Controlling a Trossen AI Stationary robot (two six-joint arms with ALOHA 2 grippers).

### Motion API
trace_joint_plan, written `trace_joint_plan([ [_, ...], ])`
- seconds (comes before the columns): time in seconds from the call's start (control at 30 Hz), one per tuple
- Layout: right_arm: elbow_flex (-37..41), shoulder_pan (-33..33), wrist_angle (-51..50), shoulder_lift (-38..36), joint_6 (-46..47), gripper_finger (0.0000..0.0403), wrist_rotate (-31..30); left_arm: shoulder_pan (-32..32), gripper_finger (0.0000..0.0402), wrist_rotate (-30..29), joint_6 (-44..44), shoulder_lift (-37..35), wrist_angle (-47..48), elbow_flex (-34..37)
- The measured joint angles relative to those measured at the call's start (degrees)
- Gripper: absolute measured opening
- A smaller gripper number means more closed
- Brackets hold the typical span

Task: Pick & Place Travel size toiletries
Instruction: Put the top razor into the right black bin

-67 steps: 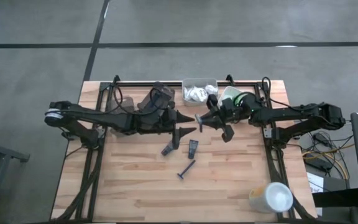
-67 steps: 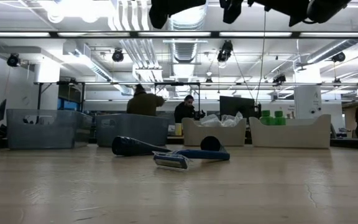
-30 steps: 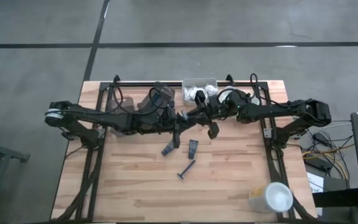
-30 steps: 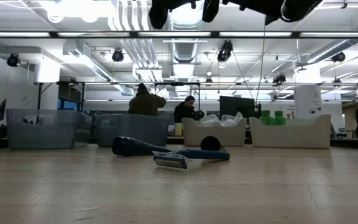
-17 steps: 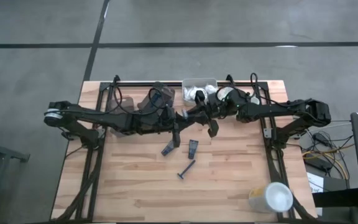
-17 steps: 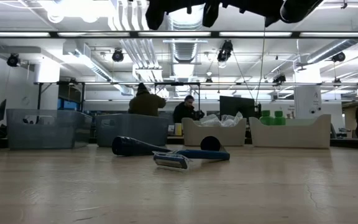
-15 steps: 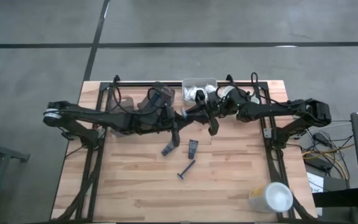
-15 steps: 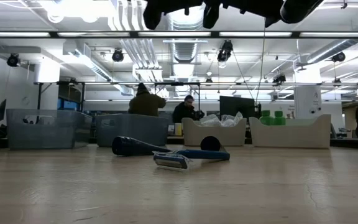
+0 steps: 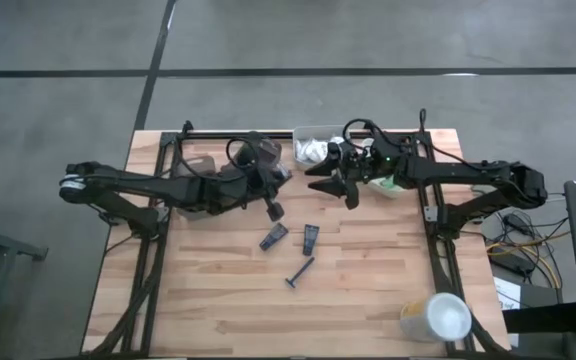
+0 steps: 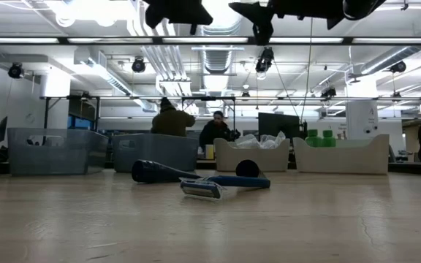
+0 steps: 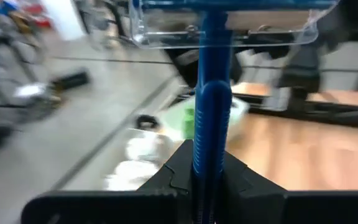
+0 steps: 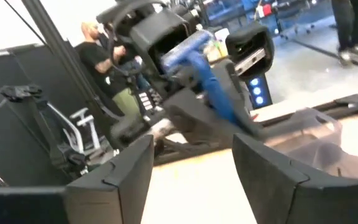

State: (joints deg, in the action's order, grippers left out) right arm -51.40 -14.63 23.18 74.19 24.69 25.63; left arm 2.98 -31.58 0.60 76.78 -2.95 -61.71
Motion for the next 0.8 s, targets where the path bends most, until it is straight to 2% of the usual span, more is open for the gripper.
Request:
trace_joint_plan([
  [0.13, 0.0, 0.0, 0.5, -1.1, 2.2, 0.0223, -1.5, 0.0, 0.003, -7.1, -7.7, -0.3, 1.7, 0.0],
  [0.3, -0.3, 1.2, 0.1, -0.9, 6.0, 0.0218, -8.5, 0.0, 0.0031, -9.9, -17.5, -0.3, 2.4, 0.0],
  [0.47, -3.2, 1.3, 0.1, 1.6, 21.9, 0.0203, -8.8, -0.2, 0.0031, -10.4, -32.6, -0.3, 2.3, 0.0],
  [0.53, -4.9, 1.3, 0.1, 2.9, 27.1, 0.0196, -6.0, -0.2, 0.0031, -11.1, -38.4, -0.3, 2.3, 0.0],
  [0.67, -8.7, 1.6, -0.4, 5.5, 27.1, 0.0184, 1.8, -0.2, 0.0031, -12.3, -47.2, -0.3, 2.1, 0.0],
  [0.8, -12.4, 1.7, -3.2, 7.9, 30.5, 0.0173, 5.6, -0.2, 0.0031, -13.0, -53.7, -0.3, 1.4, 0.0],
])
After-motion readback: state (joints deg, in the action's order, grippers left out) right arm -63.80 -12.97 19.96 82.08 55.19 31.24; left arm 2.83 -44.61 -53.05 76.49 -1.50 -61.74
